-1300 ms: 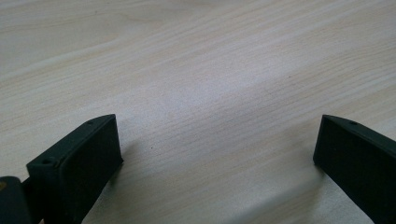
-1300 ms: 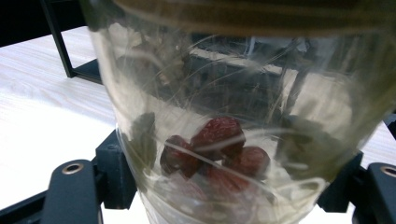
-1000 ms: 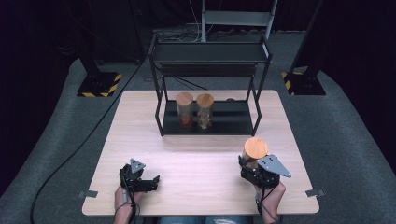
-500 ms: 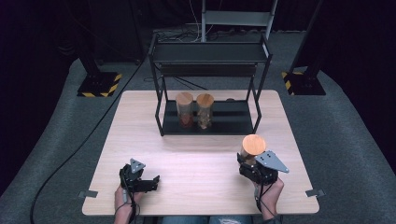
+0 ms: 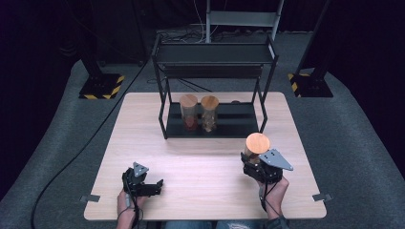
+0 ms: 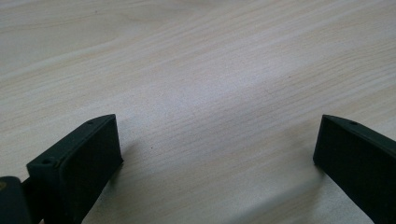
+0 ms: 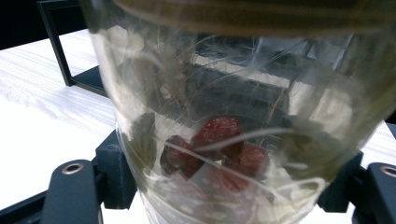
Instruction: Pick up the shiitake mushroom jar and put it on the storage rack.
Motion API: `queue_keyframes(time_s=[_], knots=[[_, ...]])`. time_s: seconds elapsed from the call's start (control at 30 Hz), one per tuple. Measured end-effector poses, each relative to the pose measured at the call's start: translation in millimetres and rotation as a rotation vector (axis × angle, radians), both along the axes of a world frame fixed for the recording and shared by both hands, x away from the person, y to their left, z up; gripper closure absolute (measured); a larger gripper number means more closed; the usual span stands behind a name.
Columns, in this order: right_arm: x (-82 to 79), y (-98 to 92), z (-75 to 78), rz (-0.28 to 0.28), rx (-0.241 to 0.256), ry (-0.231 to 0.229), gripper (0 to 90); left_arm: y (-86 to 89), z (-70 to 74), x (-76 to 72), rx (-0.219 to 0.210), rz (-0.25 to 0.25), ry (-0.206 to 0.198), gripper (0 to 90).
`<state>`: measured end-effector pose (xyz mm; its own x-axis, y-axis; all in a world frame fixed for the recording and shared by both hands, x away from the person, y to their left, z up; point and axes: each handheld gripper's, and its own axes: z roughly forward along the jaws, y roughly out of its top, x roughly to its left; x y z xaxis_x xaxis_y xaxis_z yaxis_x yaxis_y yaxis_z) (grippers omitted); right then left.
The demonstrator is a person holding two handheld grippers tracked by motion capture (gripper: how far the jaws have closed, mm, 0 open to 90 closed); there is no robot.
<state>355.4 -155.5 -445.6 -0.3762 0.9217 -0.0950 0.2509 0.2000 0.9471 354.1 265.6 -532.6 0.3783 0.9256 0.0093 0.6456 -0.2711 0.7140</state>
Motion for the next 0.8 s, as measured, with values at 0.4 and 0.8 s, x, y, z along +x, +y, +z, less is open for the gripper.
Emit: queue_keyframes(time_s=[0.4,0.8], knots=[[11.5,2.7,1.9,0.003,0.001,0.006,24.4,-0.1,-0.1,0.0,-0.001,0.001,-0.001,0.2],[22.9,6.1,4.7,0.009,0.001,0.005,24.4,-0.1,-0.1,0.0,-0.001,0.0,0.0,0.2]])
